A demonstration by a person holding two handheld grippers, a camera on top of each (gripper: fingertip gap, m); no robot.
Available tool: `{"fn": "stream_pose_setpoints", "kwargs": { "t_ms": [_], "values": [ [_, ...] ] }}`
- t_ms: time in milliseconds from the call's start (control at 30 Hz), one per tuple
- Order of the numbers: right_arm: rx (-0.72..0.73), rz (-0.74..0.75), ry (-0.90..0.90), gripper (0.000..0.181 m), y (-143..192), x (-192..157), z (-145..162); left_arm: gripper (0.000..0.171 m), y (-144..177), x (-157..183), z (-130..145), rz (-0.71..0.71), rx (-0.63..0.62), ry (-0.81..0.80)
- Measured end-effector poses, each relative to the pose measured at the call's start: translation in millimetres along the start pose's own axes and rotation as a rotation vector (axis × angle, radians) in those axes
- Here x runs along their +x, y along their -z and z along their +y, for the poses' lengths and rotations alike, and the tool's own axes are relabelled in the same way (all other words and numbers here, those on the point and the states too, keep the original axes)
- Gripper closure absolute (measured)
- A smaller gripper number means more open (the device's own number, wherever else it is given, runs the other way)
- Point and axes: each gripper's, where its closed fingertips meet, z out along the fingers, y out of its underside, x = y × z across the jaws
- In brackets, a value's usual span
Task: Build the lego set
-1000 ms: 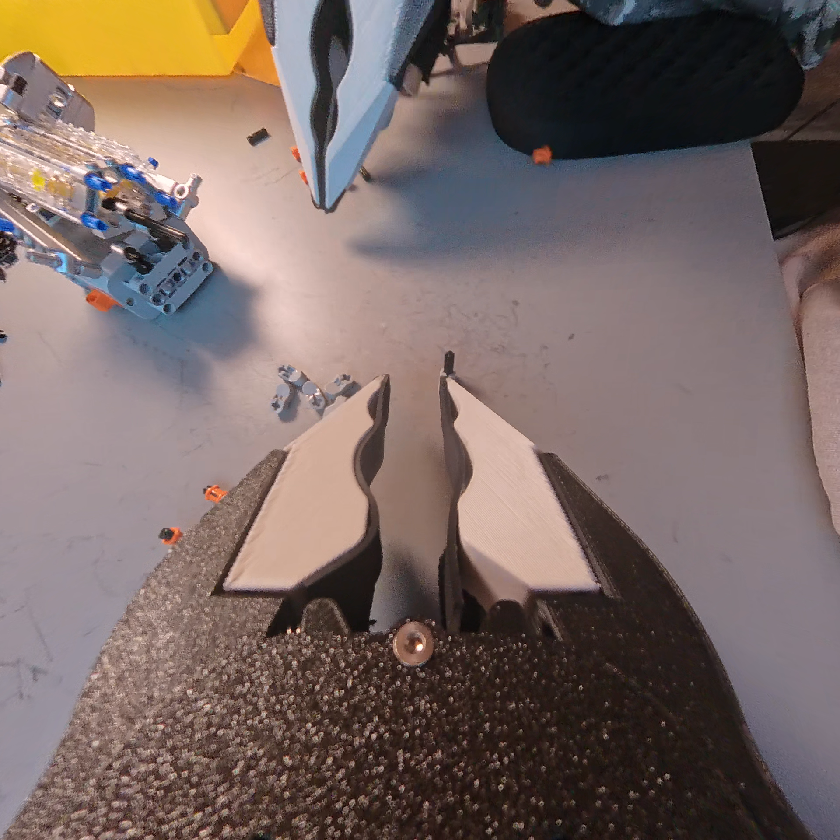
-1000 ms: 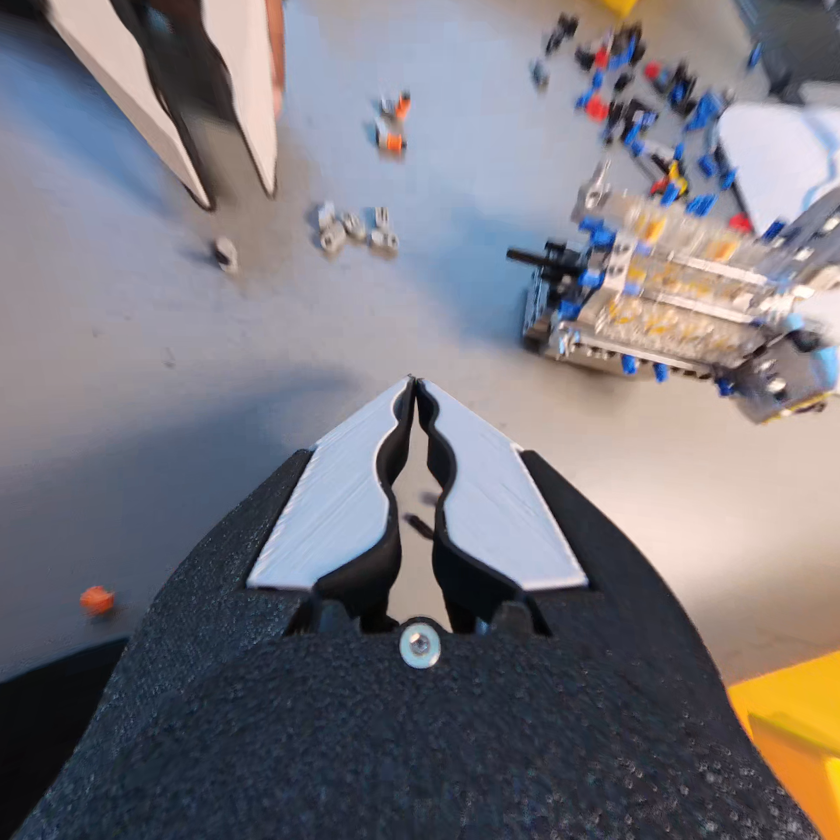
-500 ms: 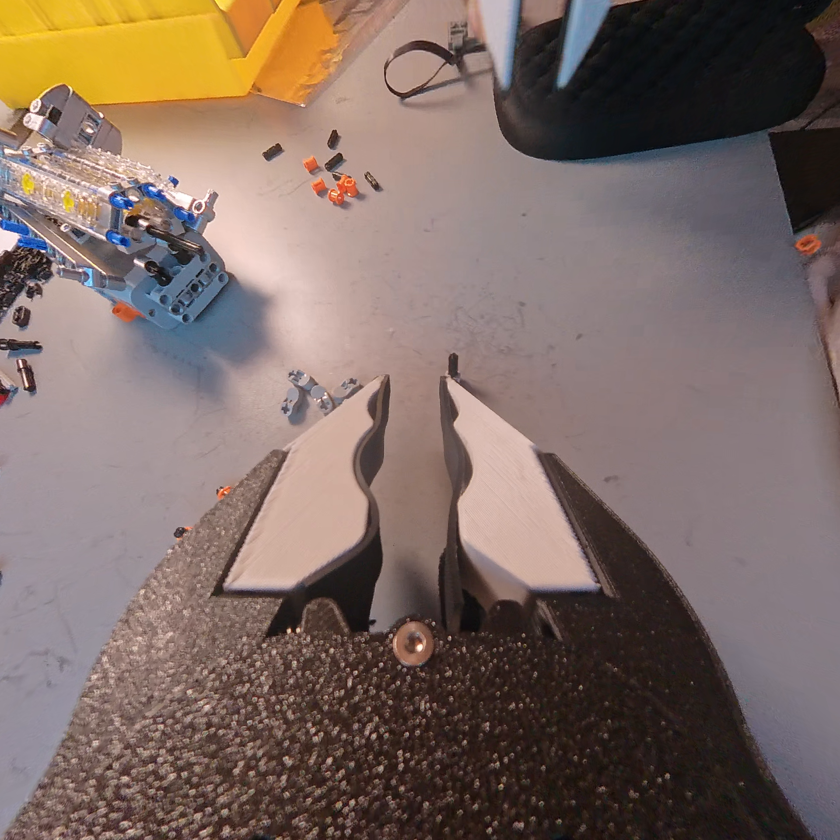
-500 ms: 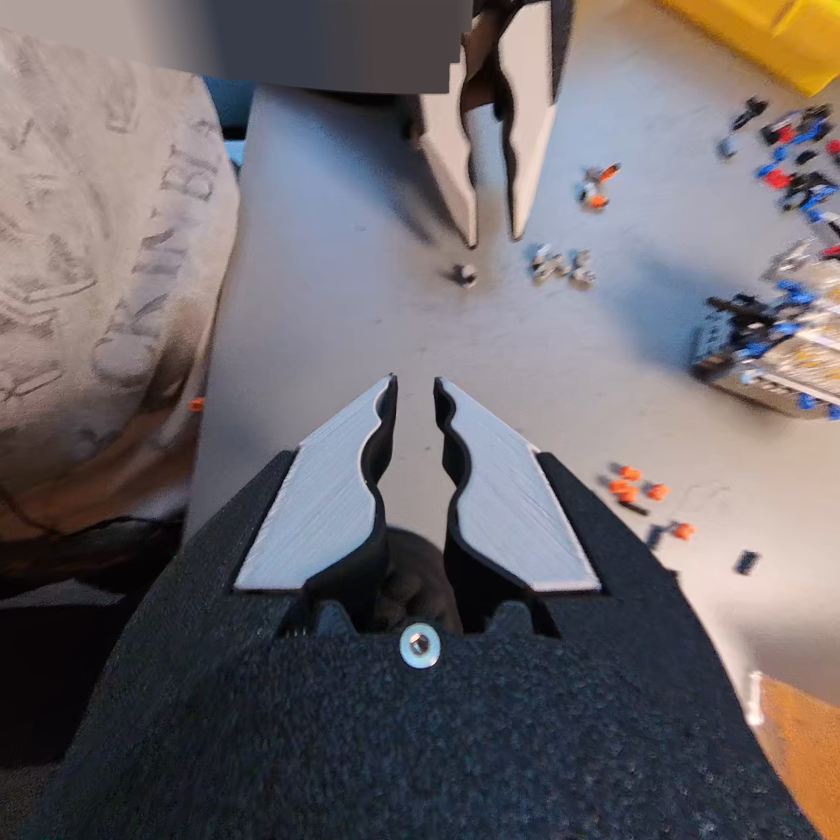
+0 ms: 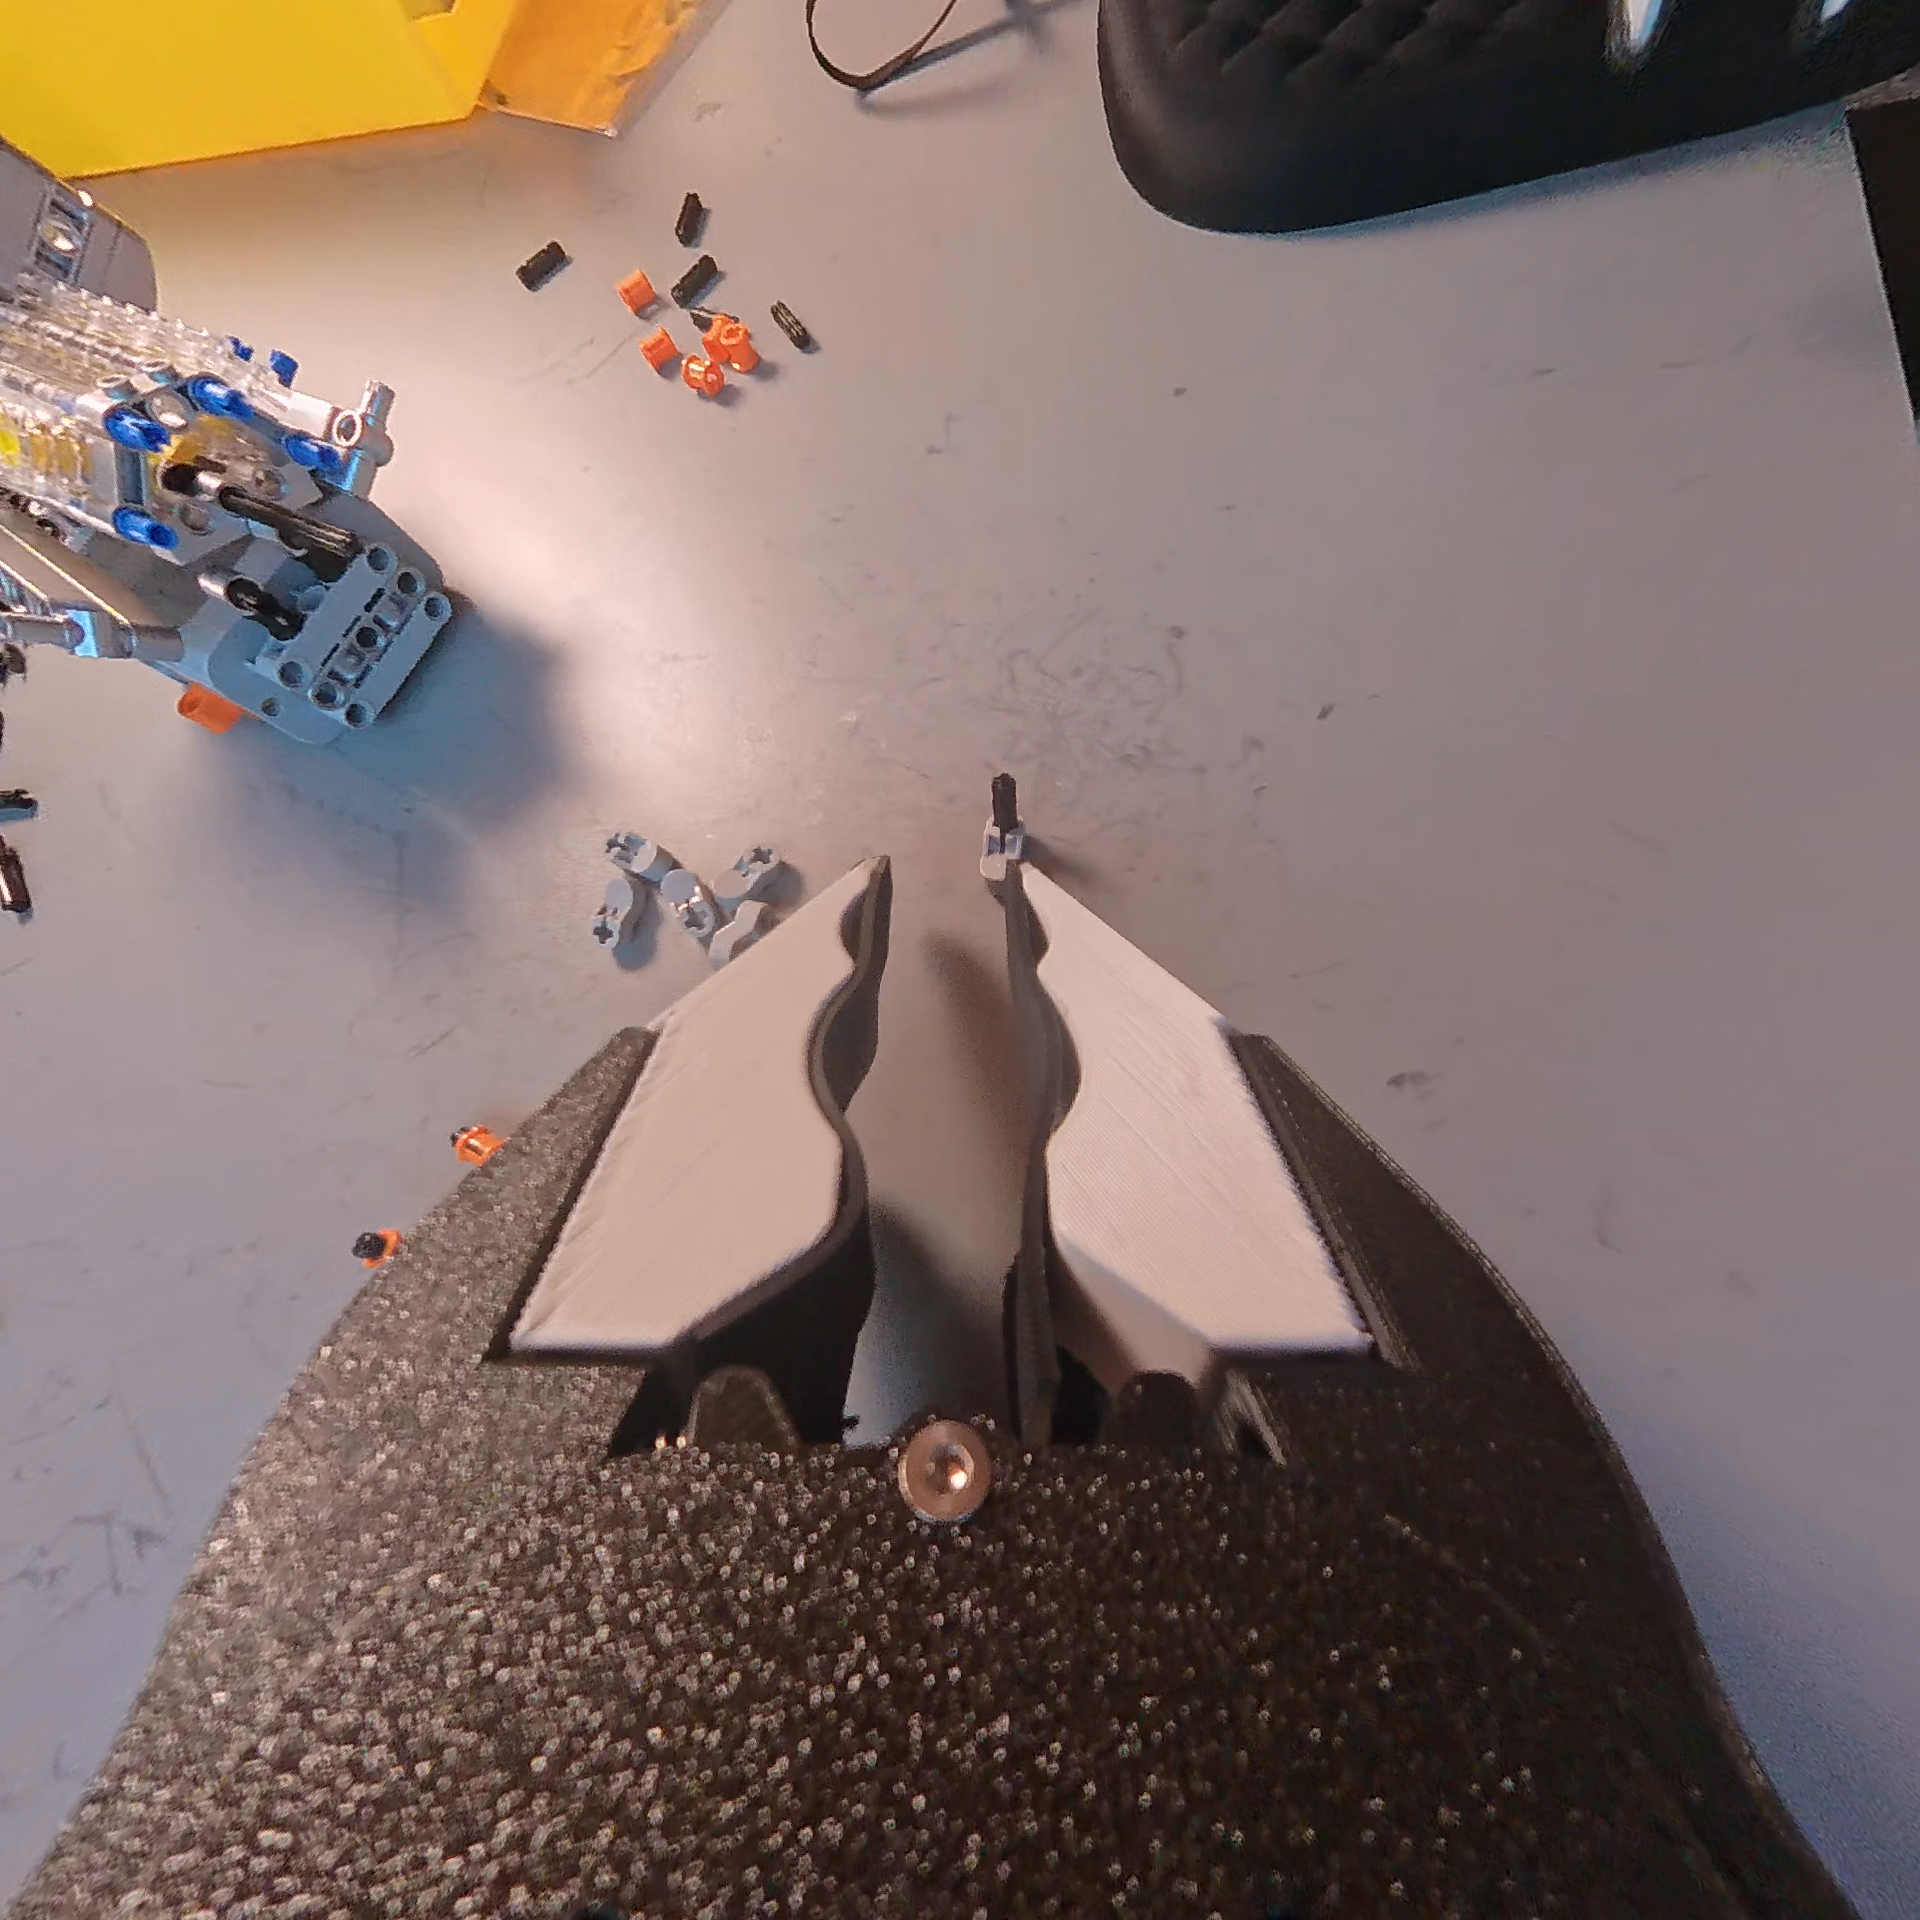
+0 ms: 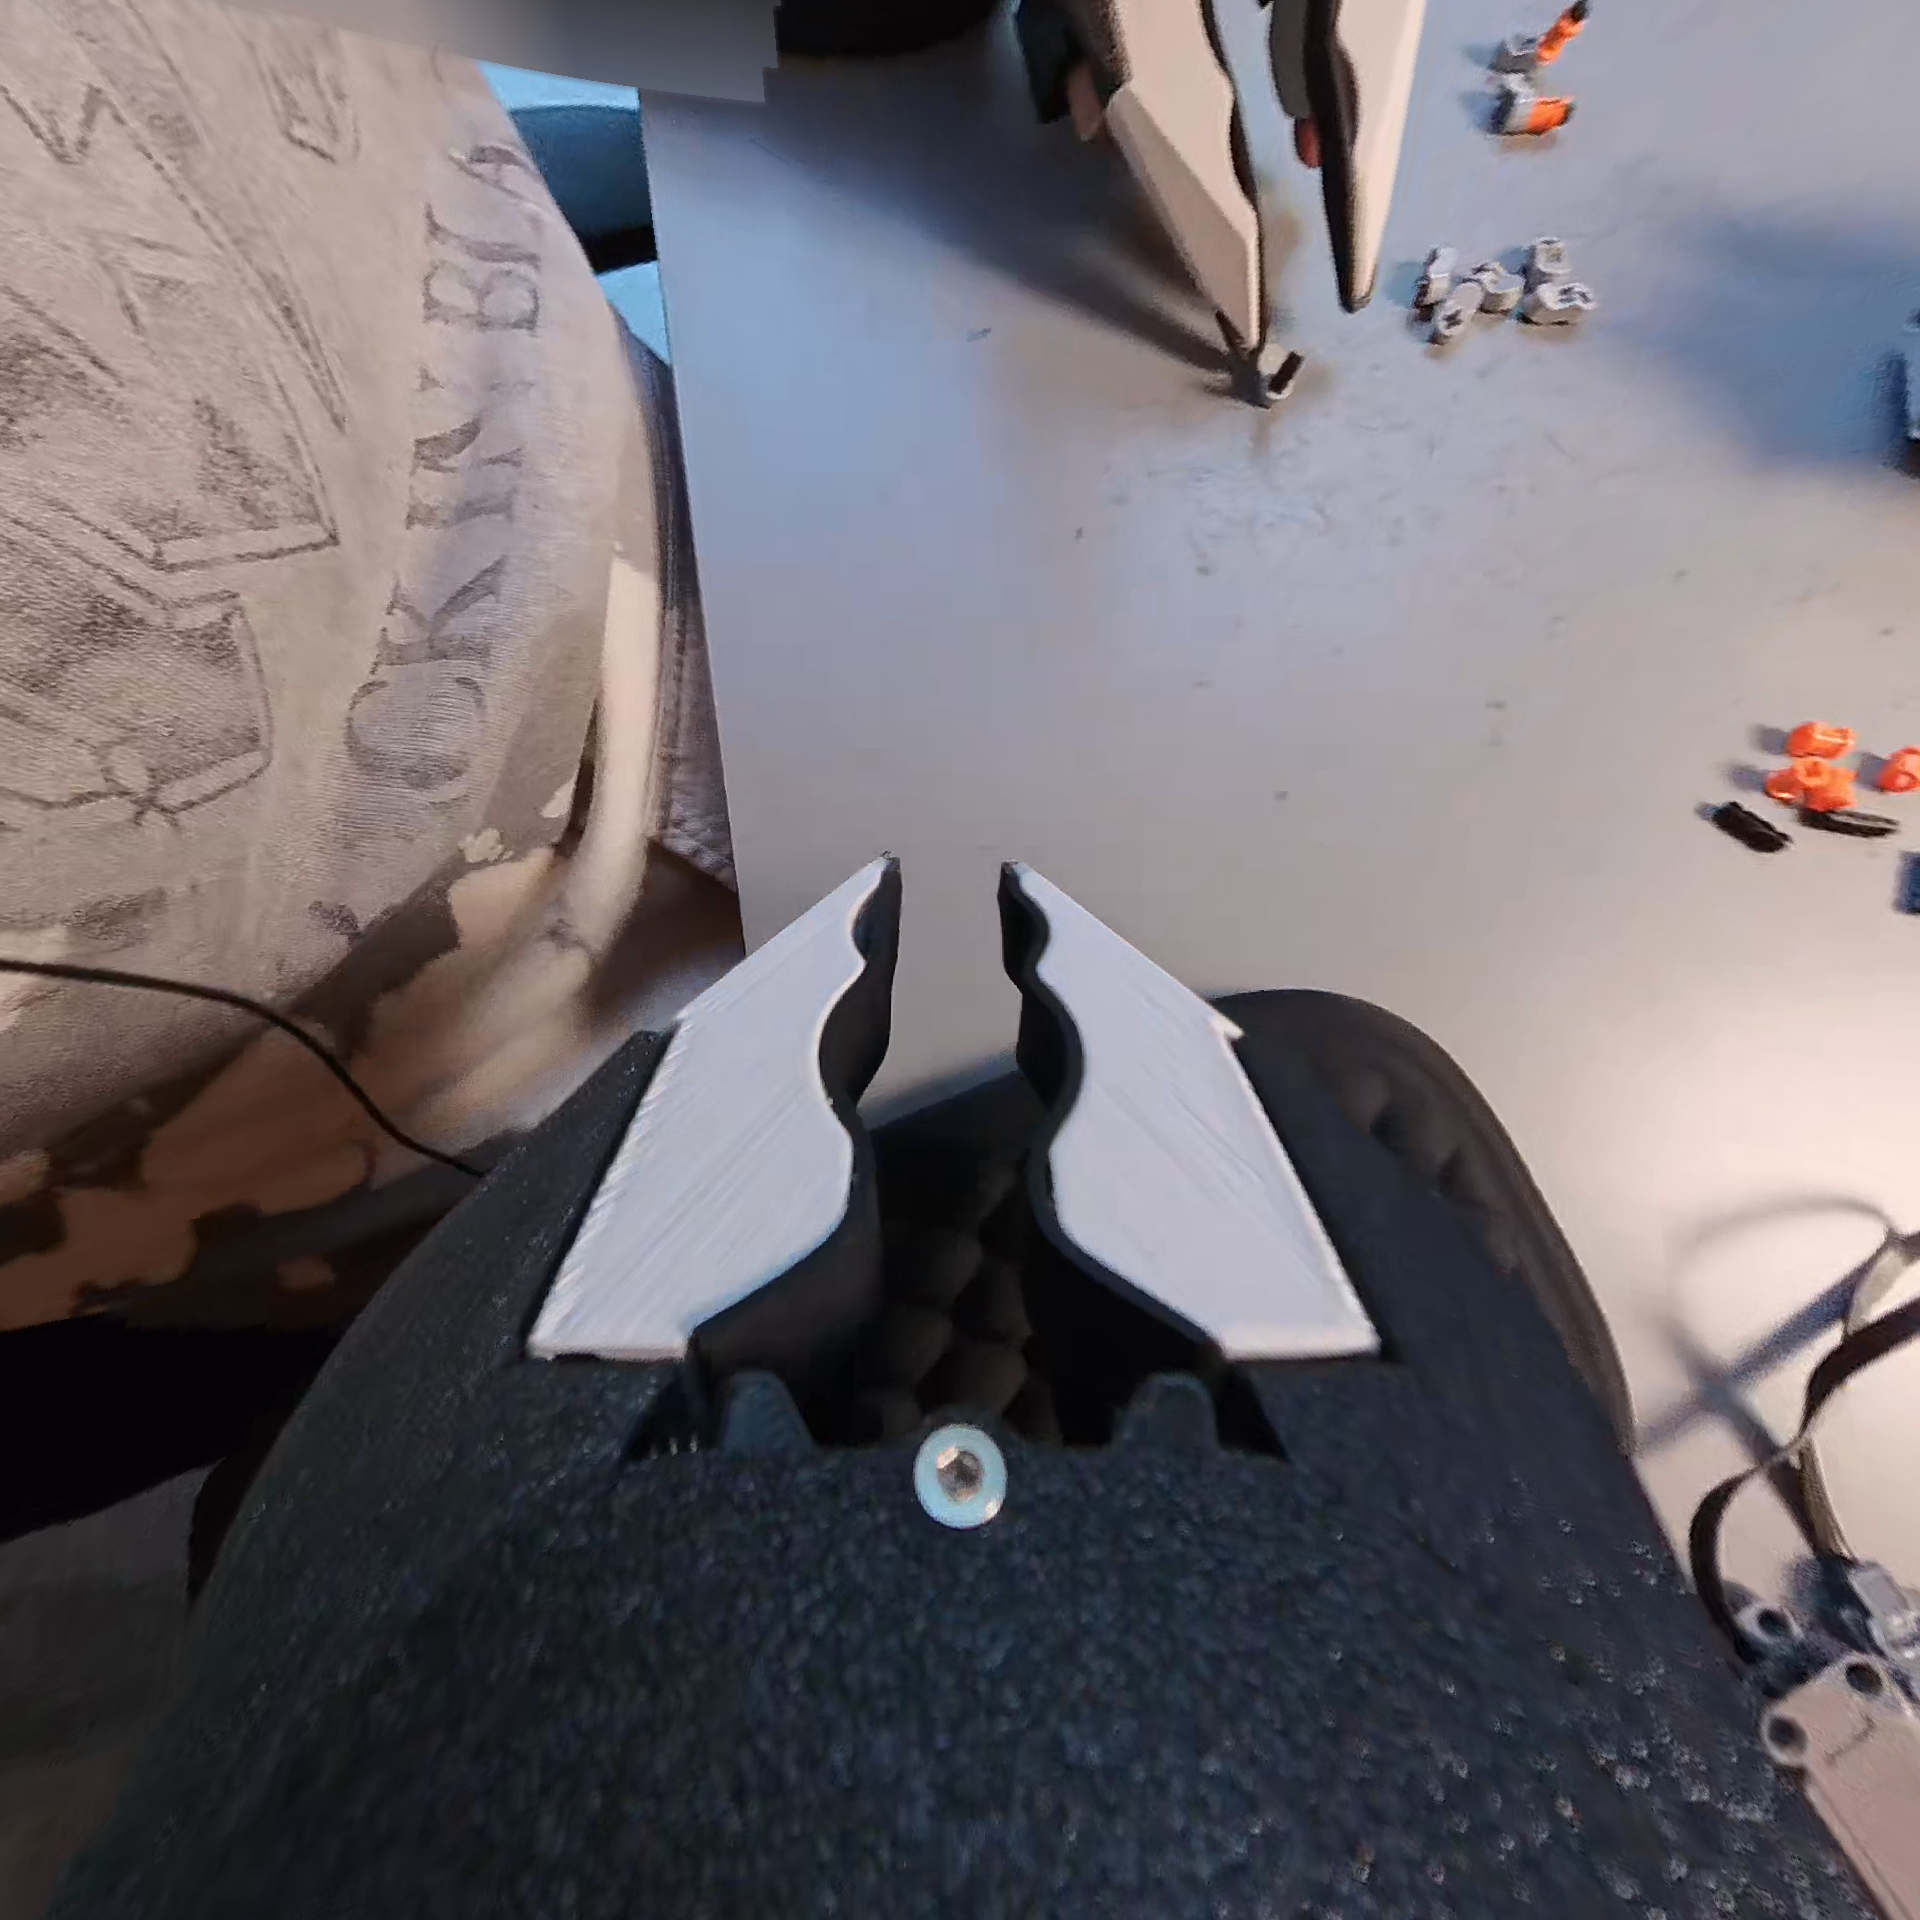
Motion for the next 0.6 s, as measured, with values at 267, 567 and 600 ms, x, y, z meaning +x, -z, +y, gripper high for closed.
{"fn": "stream_pose_setpoints", "kwargs": {
  "t_ms": [267, 567, 600],
  "values": [
    [0.074, 0.141, 0.016, 0.163, 12.5, -13.0, -3.0, 0.152, -2.7, -1.2, 2.0, -0.037, -0.016, -0.031],
    [0.112, 0.172, 0.034, 0.163, 19.0, -47.1, 8.2, 0.151, 8.3, -6.5, -20.3, -0.119, 0.094, -0.062],
    [0.117, 0.172, 0.031, 0.162, 19.8, -50.1, 10.2, 0.15, 11.8, -6.8, -25.5, -0.134, 0.117, -0.064]
  ]
}}
